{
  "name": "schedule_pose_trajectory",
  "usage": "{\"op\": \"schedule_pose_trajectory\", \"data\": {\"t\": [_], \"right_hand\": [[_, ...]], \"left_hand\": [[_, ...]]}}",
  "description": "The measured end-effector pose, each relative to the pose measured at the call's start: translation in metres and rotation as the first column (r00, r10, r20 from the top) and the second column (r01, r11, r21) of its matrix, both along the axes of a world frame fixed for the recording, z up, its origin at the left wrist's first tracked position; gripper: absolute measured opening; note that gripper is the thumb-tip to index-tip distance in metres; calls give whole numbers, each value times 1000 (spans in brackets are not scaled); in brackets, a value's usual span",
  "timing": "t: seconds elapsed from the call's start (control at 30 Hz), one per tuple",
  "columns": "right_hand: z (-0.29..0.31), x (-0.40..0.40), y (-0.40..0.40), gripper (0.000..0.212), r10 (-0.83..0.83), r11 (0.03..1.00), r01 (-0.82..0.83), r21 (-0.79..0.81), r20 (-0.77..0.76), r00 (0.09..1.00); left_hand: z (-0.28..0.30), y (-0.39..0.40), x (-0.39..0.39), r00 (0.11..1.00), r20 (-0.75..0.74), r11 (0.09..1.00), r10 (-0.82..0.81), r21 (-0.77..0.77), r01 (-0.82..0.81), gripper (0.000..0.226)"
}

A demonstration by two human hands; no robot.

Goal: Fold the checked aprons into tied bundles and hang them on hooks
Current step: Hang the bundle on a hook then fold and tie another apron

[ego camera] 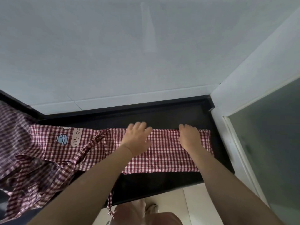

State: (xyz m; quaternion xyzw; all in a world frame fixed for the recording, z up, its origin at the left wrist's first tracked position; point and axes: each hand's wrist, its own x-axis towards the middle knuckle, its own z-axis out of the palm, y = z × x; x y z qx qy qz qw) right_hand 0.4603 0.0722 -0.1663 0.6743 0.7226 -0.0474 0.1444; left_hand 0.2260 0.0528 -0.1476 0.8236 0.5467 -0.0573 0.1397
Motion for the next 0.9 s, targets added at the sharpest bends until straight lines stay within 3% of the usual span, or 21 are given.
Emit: {"op": "schedule_pose_trajectory", "data": {"t": [0.1, 0.33, 0.5, 0.57, 0.63, 0.7, 0.8, 0.9], "right_hand": [[0, 7, 1, 32, -7, 1000, 6, -26, -27, 1000], [7, 77, 4, 32, -176, 980, 186, -66, 131, 976], [9, 102, 2, 17, -364, 917, 379, 121, -129, 922], [13, 94, 3, 16, -261, 920, 304, 246, -193, 946], [14, 73, -1, 18, -46, 916, 123, 382, -205, 978], [2, 43, -15, 23, 159, 899, -1, 439, -322, 933], [-32, 17, -41, 41, 263, 948, -146, 284, -436, 861], [-57, 48, -48, 53, 206, 975, -154, 161, -389, 898]], "left_hand": [[-19, -10, 15, 993, -119, 978, -21, -210, -5, 83], [-28, -22, 33, 967, -241, 969, 82, -209, -134, 98], [-28, -30, 63, 936, -269, 959, 225, -107, -261, 109], [-28, -30, 70, 919, -257, 943, 300, -63, -325, 107], [-28, -26, 78, 899, -214, 915, 381, -51, -400, 99], [-33, -25, 90, 895, -135, 897, 425, -71, -436, 87], [-48, -35, 98, 906, -96, 905, 411, -80, -419, 71], [-60, -44, 90, 910, -74, 908, 408, -66, -413, 69]]}}
